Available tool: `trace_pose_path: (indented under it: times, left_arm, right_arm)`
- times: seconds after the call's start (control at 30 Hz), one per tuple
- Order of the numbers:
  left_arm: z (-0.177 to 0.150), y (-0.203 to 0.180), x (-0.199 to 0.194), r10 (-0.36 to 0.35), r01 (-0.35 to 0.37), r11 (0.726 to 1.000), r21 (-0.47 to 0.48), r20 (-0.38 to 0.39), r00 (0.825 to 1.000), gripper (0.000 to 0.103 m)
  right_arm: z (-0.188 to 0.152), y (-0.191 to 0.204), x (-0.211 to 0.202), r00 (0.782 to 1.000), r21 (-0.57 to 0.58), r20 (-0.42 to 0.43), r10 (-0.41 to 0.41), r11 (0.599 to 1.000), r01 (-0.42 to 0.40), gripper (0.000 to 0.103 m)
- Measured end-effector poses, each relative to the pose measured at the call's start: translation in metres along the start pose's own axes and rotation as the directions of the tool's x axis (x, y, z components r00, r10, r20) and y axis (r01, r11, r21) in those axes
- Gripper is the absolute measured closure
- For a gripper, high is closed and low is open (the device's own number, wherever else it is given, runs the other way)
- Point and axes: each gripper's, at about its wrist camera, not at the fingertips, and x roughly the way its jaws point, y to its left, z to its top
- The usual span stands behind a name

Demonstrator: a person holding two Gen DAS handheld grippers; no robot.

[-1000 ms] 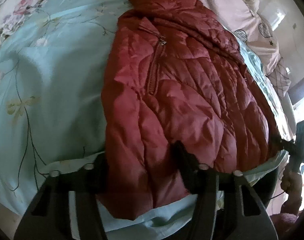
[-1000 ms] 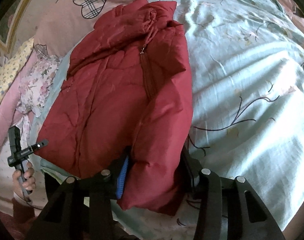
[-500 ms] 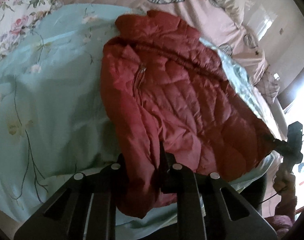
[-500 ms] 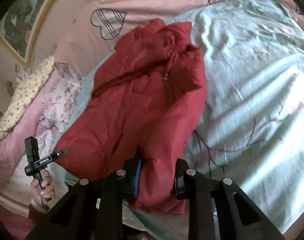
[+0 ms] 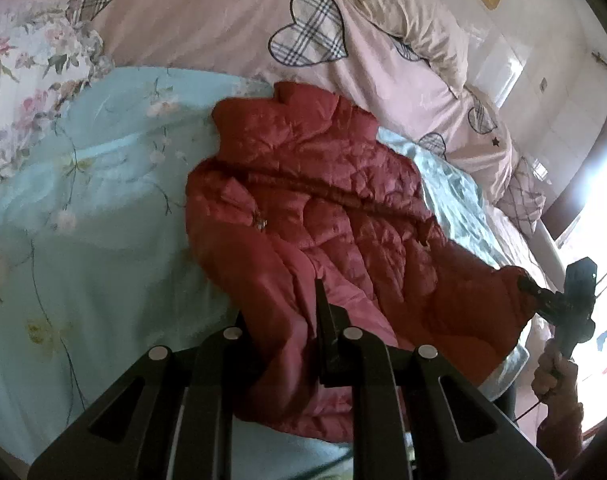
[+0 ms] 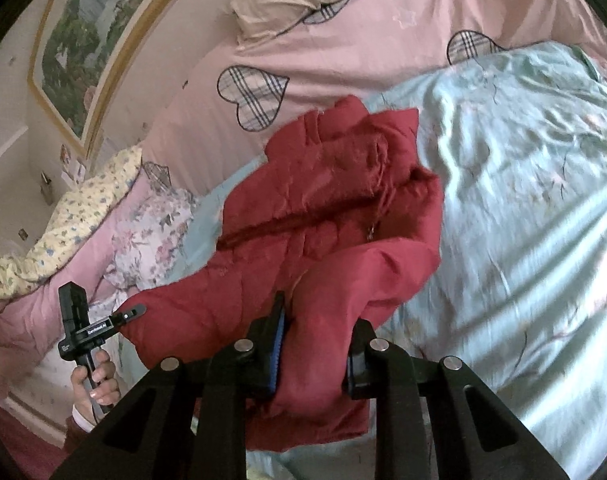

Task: Fold large clothes
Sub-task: 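Lift the hem with both grippers and fold it toward the collar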

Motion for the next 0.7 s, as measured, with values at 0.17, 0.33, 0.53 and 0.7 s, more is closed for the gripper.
trace_pose_path:
  times: [0.17, 0.33, 0.53, 0.7]
  left_arm:
    - [0.016, -0.002, 0.001, -0.003, 0.003, 1.0, 0.0, 0.028, 1.0, 0.089]
    - [0.034, -0.001, 0.005, -0.014, 0.015, 1.0, -0.019, 0.052, 0.999, 0.089]
    - [0.057, -0.006, 0.011, -0.003, 0.004, 1.0, -0.008, 0.081, 0.997, 0.089]
    - [0.08, -0.007, 0.019, 0.006, -0.005, 1.0, -0.014, 0.106, 0.994, 0.089]
  right_arm:
    - [0.016, -0.003, 0.003, 0.999, 0.009, 0.036, 0.009, 1.0, -0.009, 0.081]
    - [0.034, -0.002, 0.009, 0.998, -0.003, 0.061, 0.01, 1.0, -0.01, 0.081]
    - [0.057, -0.003, 0.018, 0.995, -0.011, 0.095, 0.011, 1.0, -0.01, 0.082]
    - [0.078, -0.005, 0.025, 0.992, -0.011, 0.123, 0.01, 1.0, -0.008, 0.082]
